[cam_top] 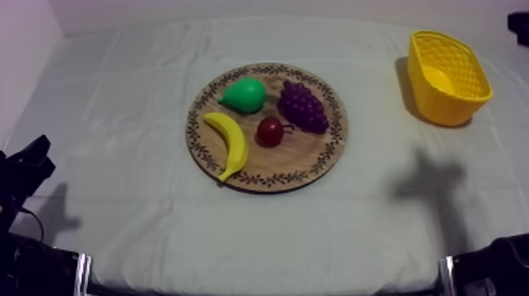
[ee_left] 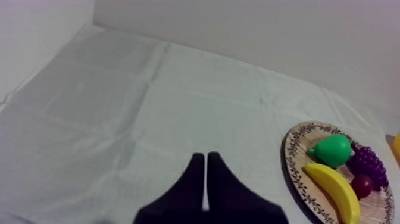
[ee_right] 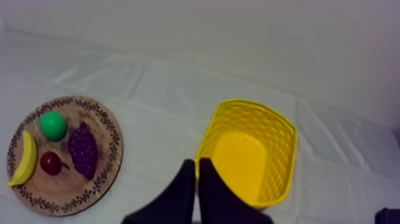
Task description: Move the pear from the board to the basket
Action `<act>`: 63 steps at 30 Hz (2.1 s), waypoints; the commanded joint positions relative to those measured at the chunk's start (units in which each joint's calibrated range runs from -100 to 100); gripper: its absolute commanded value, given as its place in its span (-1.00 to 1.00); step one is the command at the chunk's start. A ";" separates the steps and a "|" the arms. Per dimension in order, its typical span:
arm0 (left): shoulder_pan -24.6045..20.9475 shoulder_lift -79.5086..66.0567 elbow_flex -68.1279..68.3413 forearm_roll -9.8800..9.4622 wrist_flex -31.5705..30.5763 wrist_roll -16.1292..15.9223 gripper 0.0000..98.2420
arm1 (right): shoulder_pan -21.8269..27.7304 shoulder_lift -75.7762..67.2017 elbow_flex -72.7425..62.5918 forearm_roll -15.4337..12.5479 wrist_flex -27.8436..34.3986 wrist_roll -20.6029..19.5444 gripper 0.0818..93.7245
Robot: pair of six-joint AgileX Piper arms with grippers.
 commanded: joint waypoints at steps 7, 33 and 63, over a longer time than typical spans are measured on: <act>-0.01 0.00 0.05 0.02 -0.01 0.02 -1.00 | -2.20 14.38 -18.17 -0.71 4.55 2.16 -0.94; -0.01 0.00 0.05 0.02 -0.01 0.02 -1.00 | -14.11 49.43 -42.33 -1.36 18.62 14.66 -0.74; -0.01 0.00 0.05 0.02 -0.01 0.02 -1.00 | -25.73 67.26 -56.24 2.44 21.87 12.83 0.91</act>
